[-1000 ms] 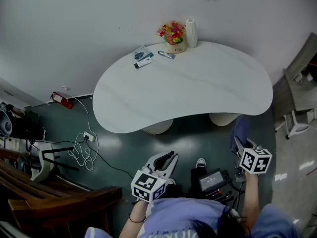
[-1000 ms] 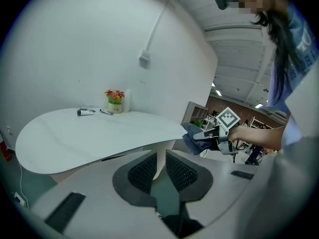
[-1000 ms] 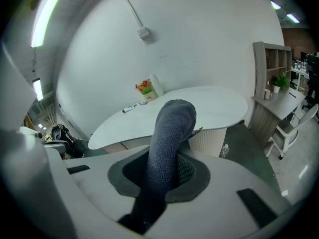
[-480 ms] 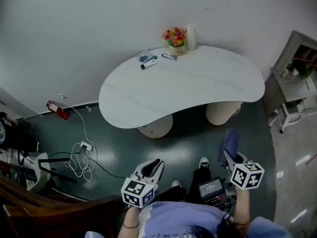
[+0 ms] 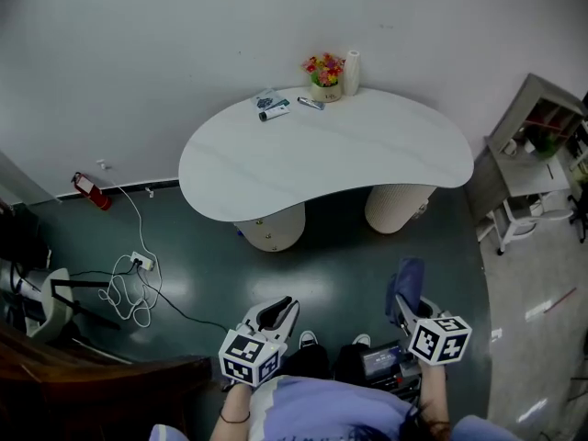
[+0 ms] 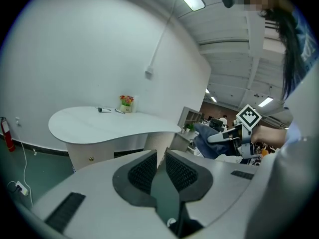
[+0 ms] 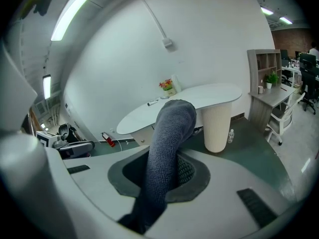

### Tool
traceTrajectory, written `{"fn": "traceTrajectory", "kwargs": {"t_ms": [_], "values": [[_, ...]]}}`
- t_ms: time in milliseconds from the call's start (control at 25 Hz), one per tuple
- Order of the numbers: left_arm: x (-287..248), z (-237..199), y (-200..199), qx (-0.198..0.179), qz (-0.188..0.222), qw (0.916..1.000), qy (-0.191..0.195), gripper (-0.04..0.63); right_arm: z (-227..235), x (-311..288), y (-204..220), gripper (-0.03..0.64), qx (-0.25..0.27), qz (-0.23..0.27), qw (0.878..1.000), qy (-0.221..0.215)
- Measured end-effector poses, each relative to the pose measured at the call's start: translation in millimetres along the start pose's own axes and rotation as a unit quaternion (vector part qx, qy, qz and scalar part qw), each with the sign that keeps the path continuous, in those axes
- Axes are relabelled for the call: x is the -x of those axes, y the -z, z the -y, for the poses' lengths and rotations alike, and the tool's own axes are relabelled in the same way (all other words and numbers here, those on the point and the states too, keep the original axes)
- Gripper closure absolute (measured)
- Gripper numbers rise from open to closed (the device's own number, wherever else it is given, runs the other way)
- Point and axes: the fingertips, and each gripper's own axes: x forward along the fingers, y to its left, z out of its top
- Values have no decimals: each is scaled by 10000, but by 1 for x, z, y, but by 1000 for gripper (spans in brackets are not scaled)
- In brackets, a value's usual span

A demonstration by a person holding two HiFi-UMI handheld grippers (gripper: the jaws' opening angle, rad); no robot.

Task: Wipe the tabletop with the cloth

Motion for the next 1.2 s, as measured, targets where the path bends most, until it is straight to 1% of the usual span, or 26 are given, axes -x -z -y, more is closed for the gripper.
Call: {"fn": "traceTrajectory", "kwargs": {"t_ms": [200,360,480,800,1040,1200], "values": [[-2,32,-2,96,137,9998,107,534,-5,17,0,546,114,13,9998,-190],[-3,63,-4,50,181,9997,161,534,-1,37,5,546,228,-15,9992,-314],[-5,93,-5,-16,266,9995,189,534,10,58,13,546,330,1,9987,-376],[-2,173,26,-104,103,9995,295,534,45,114,47,546,357,-25,9986,-398],[9,209,41,-215,137,9994,226,534,45,134,68,546,598,-77,9955,-733],[18,220,42,-250,202,9994,133,534,35,141,72,546,752,-86,9925,-962]]}}
